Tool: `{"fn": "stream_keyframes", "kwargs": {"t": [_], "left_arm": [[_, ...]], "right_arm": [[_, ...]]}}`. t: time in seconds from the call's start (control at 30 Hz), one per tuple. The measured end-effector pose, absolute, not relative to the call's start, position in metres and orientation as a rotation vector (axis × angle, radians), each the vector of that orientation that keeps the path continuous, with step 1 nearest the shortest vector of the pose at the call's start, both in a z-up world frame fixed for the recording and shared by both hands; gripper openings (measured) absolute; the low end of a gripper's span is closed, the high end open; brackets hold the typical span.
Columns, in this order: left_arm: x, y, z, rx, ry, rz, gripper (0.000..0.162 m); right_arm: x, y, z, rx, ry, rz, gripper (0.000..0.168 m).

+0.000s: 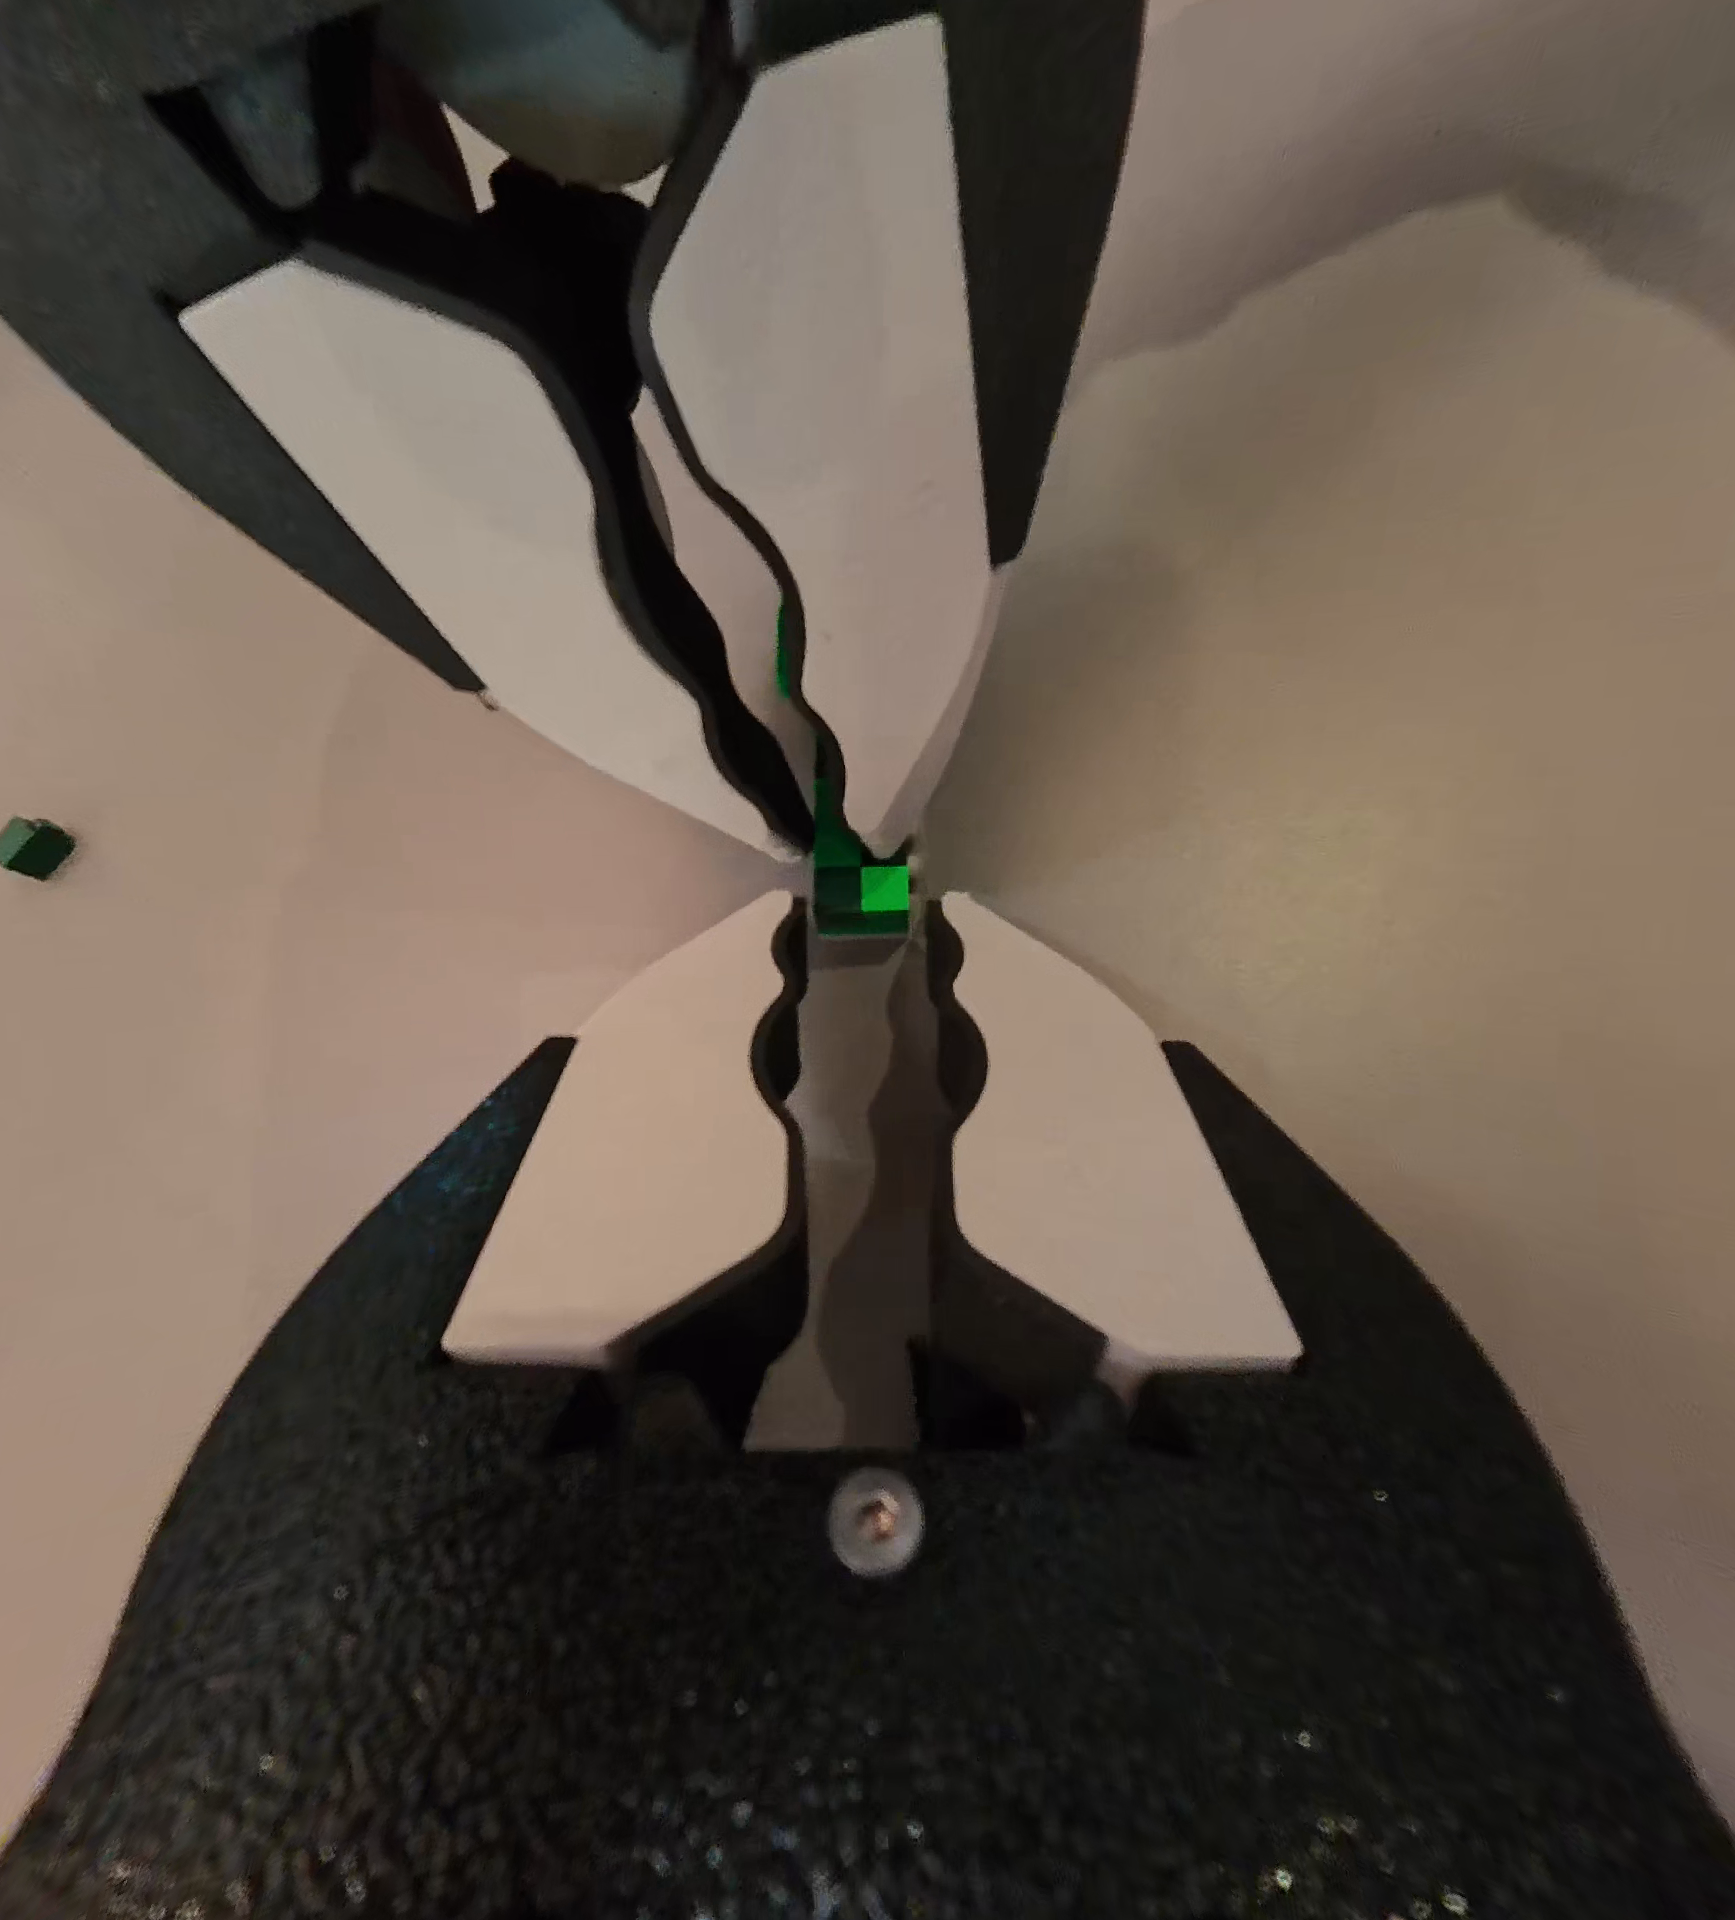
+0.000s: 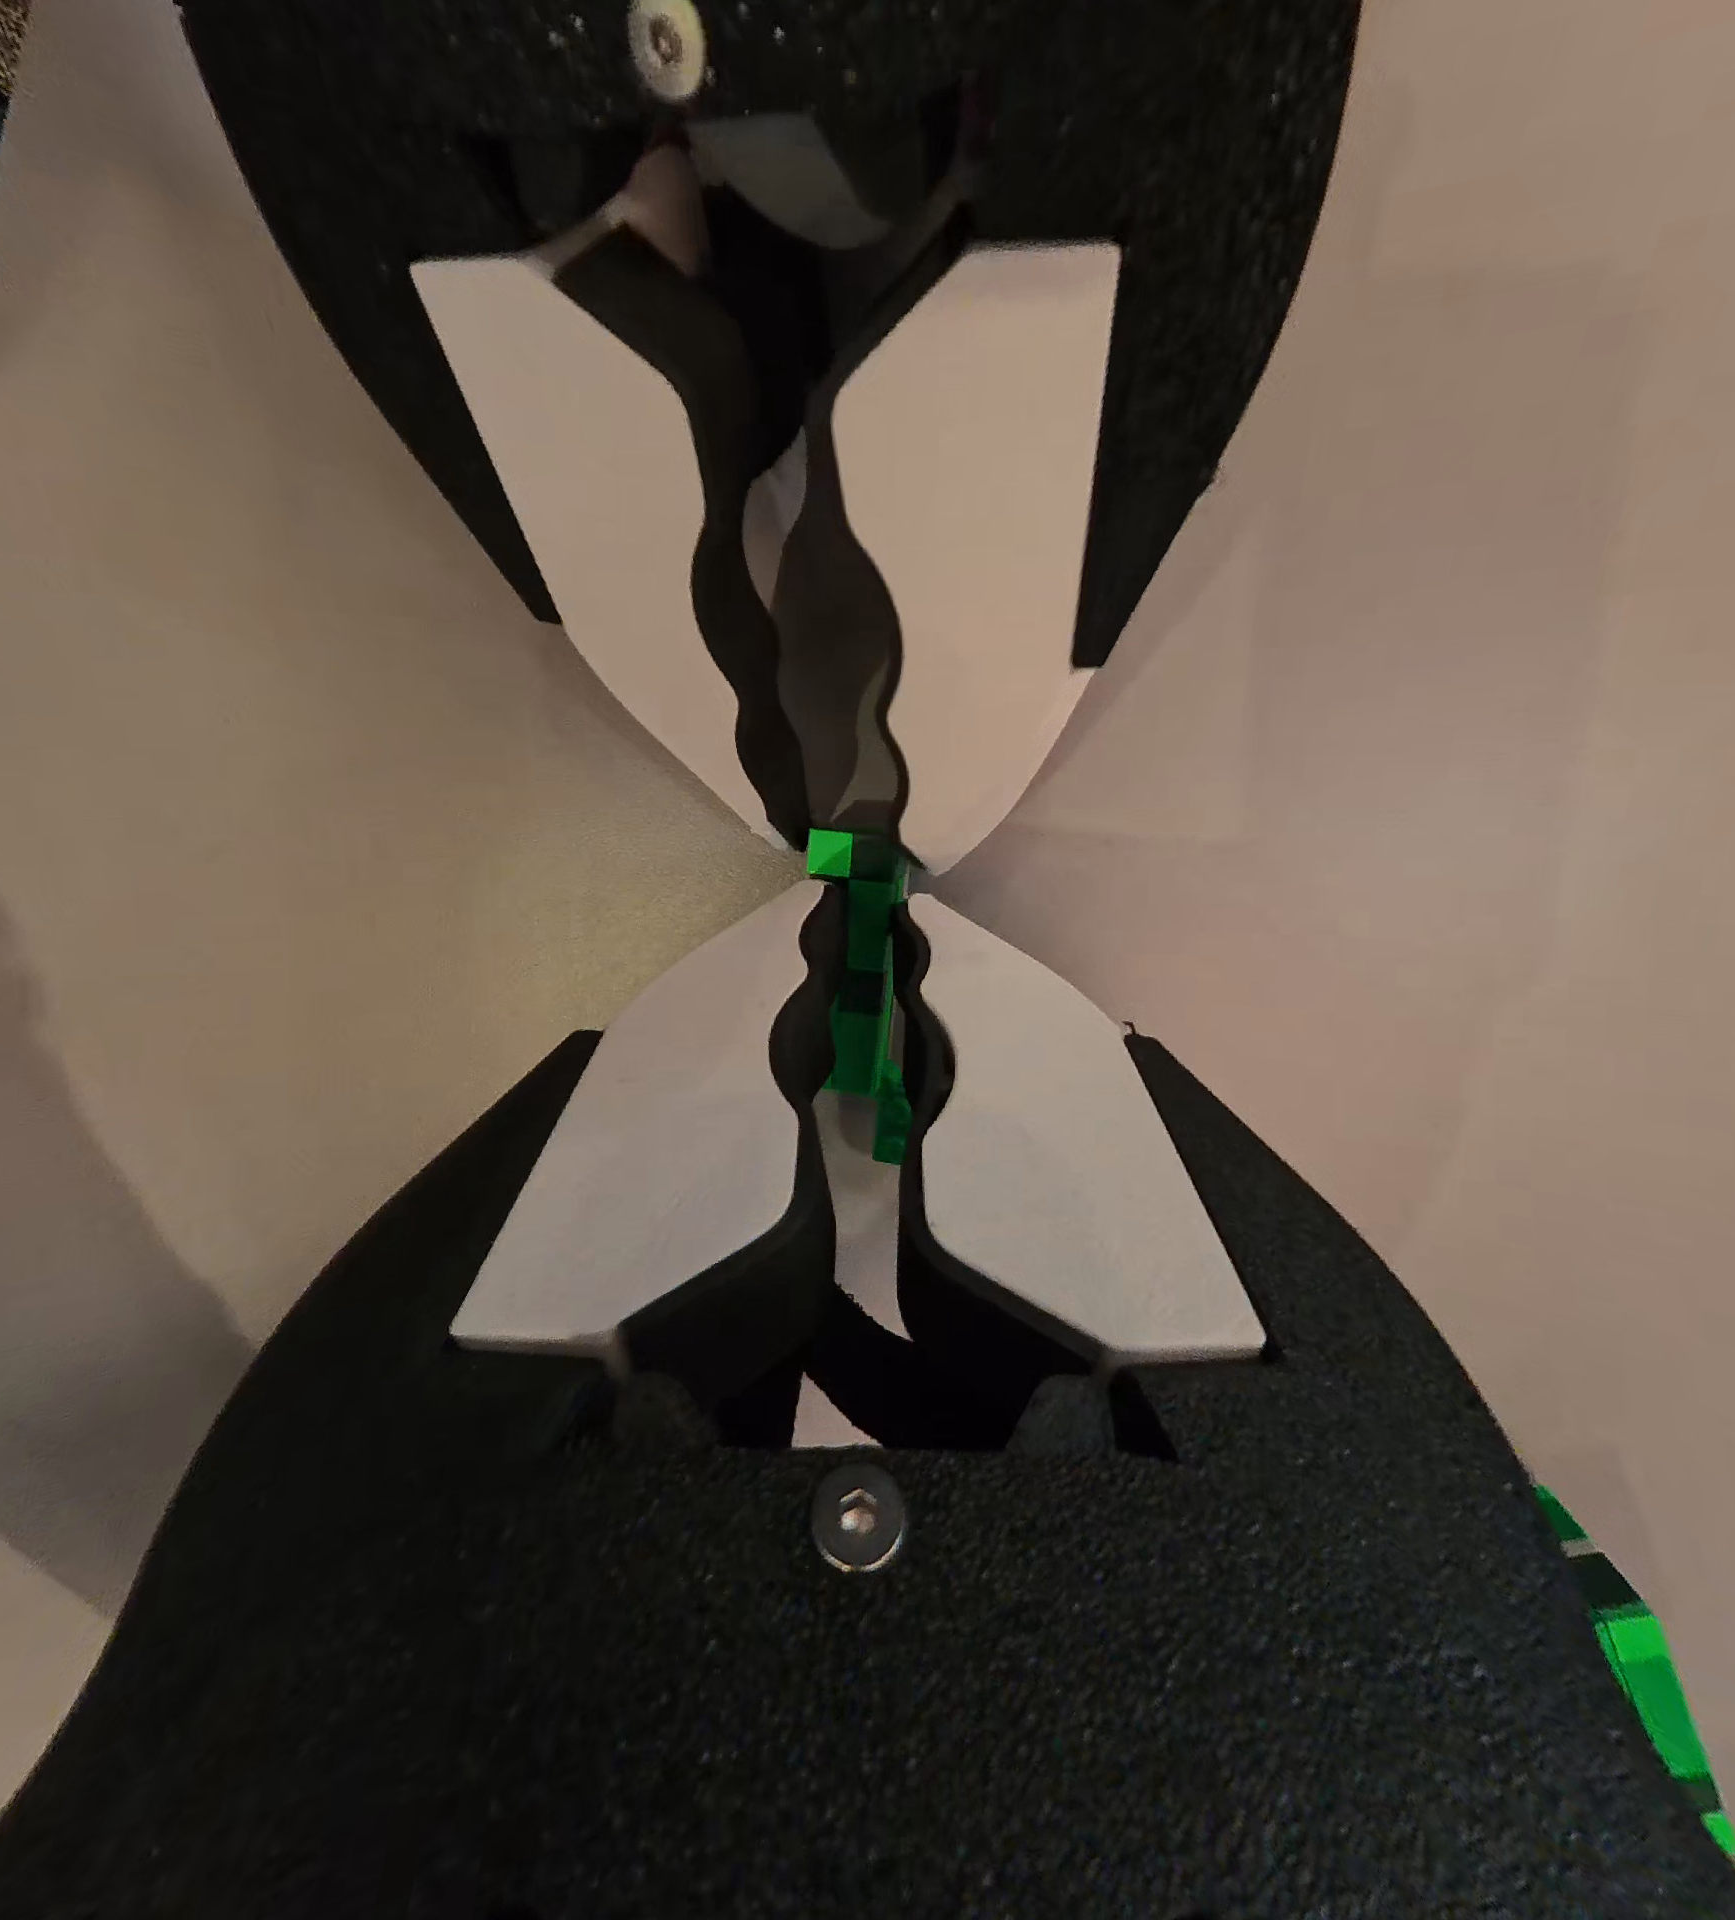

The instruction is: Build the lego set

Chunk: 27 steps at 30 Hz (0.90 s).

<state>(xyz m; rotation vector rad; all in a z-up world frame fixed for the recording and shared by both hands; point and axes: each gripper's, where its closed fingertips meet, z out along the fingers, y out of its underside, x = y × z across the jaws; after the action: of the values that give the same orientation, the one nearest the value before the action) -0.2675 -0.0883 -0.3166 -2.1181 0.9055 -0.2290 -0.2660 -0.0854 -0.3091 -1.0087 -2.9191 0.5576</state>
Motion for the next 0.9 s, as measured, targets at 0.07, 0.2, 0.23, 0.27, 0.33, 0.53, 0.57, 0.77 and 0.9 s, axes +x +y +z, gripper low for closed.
{"fn": "stream_keyframes", "kwargs": {"t": [0.07, 0.2, 0.23, 0.27, 0.33, 0.53, 0.57, 0.77, 0.9], "left_arm": [[-0.267, -0.088, -0.316, -2.109, 0.91, -0.22, 0.022], [-0.265, -0.086, -0.316, -2.089, 0.918, -0.206, 0.02], [-0.265, -0.085, -0.316, -2.09, 0.917, -0.206, 0.02], [-0.265, -0.085, -0.316, -2.096, 0.91, -0.207, 0.018], [-0.266, -0.085, -0.317, -2.122, 0.896, -0.222, 0.017], [-0.272, -0.083, -0.303, -2.09, 0.721, -0.368, 0.016], [-0.27, -0.083, -0.295, -2.058, 0.67, -0.457, 0.016], [-0.267, -0.089, -0.267, -1.926, 0.501, -0.804, 0.016], [-0.263, -0.092, -0.257, -1.864, 0.472, -0.913, 0.016]], "right_arm": [[-0.266, -0.086, -0.309, -1.008, -2.912, 0.553, 0.008], [-0.266, -0.085, -0.309, -1.002, -2.893, 0.541, 0.008], [-0.266, -0.085, -0.309, -1.009, -2.886, 0.545, 0.008], [-0.266, -0.086, -0.309, -1.02, -2.879, 0.554, 0.008], [-0.267, -0.085, -0.309, -1.037, -2.852, 0.582, 0.008], [-0.278, -0.077, -0.271, -0.943, -2.506, 0.832, 0.032], [-0.277, -0.075, -0.265, -0.895, -2.446, 0.827, 0.04], [-0.268, -0.074, -0.257, -0.47, -2.209, 0.394, 0.037], [-0.271, -0.071, -0.256, -0.349, -2.104, 0.207, 0.029]]}}
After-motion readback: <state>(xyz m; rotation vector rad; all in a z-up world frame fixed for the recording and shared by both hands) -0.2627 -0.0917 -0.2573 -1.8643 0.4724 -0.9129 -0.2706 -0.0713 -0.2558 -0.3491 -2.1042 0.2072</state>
